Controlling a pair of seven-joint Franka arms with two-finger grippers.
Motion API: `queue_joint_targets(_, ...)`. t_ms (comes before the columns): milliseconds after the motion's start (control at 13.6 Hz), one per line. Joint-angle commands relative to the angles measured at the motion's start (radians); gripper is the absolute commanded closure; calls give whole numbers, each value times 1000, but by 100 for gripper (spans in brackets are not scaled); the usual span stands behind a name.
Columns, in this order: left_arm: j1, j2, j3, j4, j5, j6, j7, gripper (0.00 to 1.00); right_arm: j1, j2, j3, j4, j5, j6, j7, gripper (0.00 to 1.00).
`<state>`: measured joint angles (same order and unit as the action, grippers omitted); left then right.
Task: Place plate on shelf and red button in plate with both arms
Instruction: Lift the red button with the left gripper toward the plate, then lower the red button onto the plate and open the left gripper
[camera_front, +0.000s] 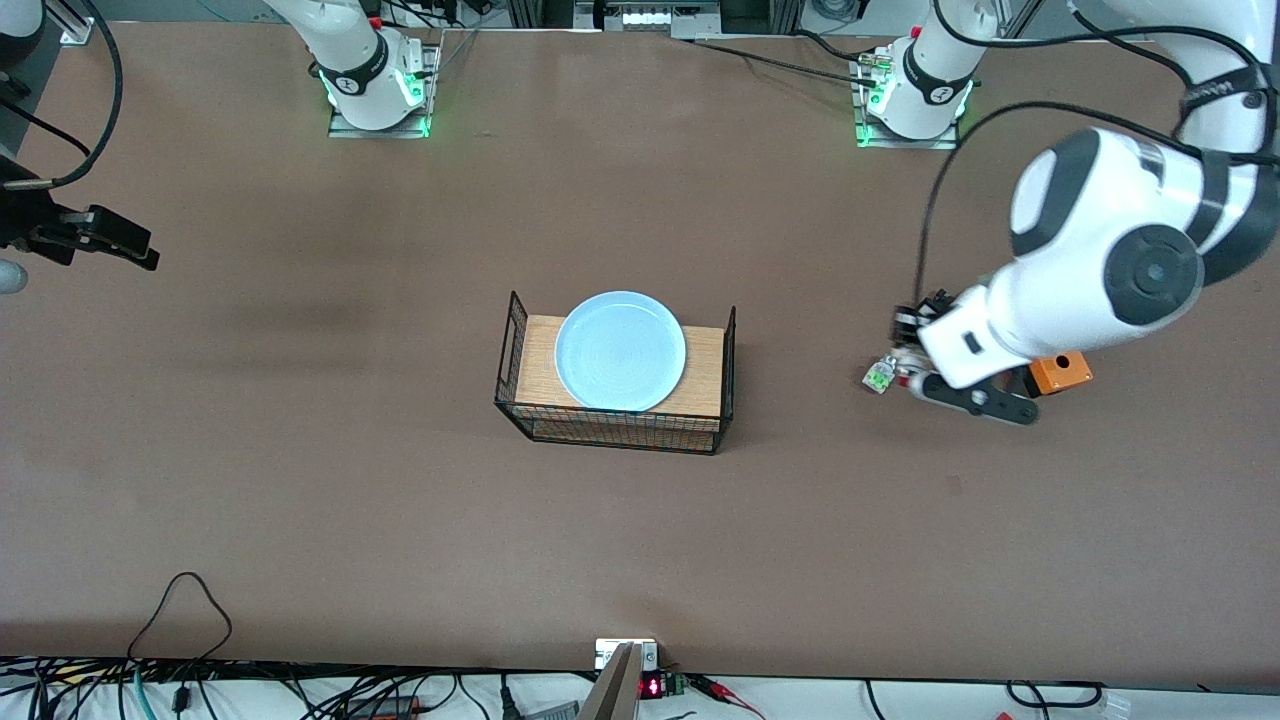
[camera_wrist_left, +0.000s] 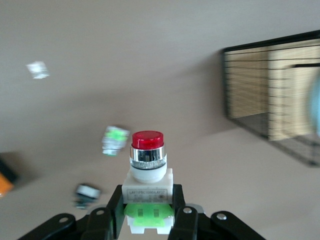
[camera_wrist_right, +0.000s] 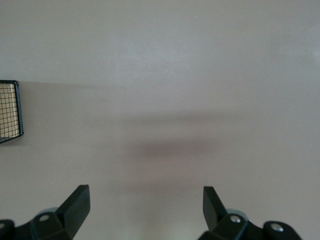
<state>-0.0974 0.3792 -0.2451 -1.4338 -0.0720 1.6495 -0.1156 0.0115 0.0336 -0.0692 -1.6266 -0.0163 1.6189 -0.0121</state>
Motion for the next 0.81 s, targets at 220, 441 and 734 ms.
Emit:
queue_joint_targets(220, -280, 200, -28, 315, -15, 68, -390, 87, 10, -15, -1, 8, 12, -8, -19, 0)
queue_joint_targets(441, -384, 273, -23, 329, -6, 257, -489, 87, 11, -15, -1, 8, 10, -10, -22, 0)
queue_joint_targets(734, -432, 357, -16, 316, 49, 297, -498, 86, 11, -15, 0, 8, 12, -8, -17, 0)
